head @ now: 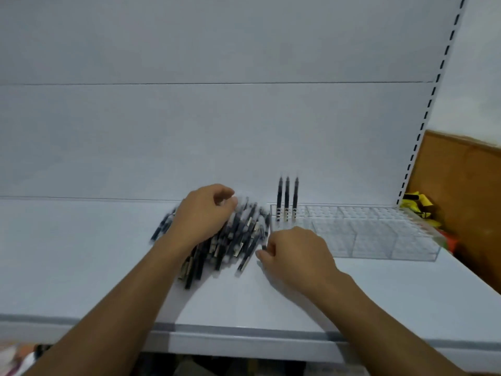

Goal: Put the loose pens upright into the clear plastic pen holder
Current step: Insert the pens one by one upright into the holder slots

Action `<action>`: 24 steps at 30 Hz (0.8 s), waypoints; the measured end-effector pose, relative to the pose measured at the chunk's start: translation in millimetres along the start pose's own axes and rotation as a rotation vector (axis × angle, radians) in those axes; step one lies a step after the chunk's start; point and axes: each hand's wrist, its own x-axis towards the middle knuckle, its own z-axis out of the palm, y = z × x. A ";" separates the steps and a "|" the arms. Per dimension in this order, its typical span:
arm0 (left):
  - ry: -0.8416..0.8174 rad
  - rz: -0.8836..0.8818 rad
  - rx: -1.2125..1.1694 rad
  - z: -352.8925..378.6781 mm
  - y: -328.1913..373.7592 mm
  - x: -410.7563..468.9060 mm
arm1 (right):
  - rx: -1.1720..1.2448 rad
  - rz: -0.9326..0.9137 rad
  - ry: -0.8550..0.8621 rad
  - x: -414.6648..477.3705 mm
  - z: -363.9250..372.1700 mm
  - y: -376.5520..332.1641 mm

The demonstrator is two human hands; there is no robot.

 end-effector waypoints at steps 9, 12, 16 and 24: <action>0.102 -0.230 0.098 -33.9 -46.3 -61.7 | 0.157 0.073 0.008 -7.0 25.3 -6.8; 0.062 -0.261 0.130 -31.7 -48.0 -78.3 | 0.365 0.164 0.029 -12.1 28.8 -6.5; 0.107 -0.281 0.156 -35.7 -47.3 -85.5 | 0.511 0.177 0.082 -16.9 26.1 -6.4; 0.030 -0.466 0.013 -41.9 -57.9 -75.4 | 0.672 0.145 0.081 -17.1 24.1 -5.1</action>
